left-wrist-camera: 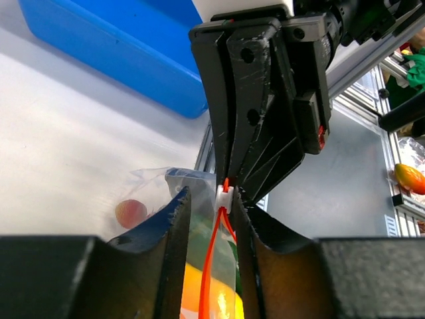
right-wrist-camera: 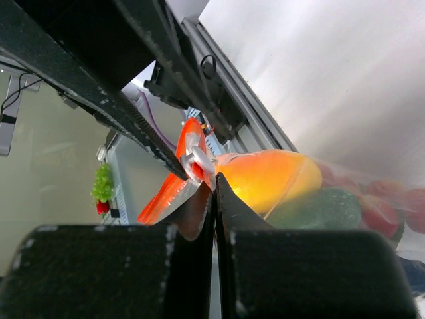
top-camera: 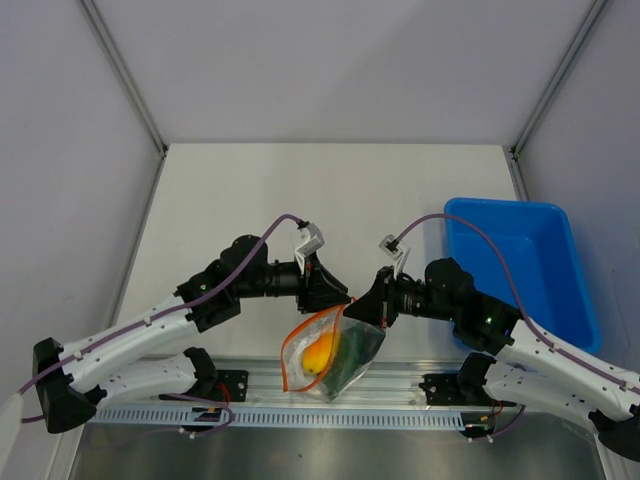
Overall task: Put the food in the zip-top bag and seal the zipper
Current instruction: Zip the zipper food storage bag at the center of the board.
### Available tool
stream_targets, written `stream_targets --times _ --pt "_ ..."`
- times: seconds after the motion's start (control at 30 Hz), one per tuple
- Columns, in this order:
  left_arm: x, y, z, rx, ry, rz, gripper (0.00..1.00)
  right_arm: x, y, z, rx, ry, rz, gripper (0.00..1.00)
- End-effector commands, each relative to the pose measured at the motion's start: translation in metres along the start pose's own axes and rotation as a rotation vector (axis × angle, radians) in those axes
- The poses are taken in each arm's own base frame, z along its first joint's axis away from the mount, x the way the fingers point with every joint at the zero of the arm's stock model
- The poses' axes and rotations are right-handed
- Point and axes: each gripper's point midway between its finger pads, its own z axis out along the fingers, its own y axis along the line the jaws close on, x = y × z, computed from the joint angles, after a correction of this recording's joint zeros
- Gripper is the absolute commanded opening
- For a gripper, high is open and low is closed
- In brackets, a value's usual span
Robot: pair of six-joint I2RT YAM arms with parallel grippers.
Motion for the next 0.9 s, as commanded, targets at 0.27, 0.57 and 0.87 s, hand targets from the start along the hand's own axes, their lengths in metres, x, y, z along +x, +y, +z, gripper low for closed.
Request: stream_targets --times 0.27,0.57,0.87 --pt "-0.015 -0.016 -0.001 0.077 -0.068 0.057 0.18 -0.025 0.02 -0.006 -0.038 -0.096 -0.001 0.0" --pt "-0.008 -0.015 0.001 0.083 -0.05 0.033 0.17 -0.028 0.02 -0.005 -0.031 -0.105 -0.002 0.0" --pt "-0.007 -0.016 0.002 0.091 -0.038 0.023 0.17 -0.029 0.021 -0.003 -0.032 -0.106 0.009 0.0"
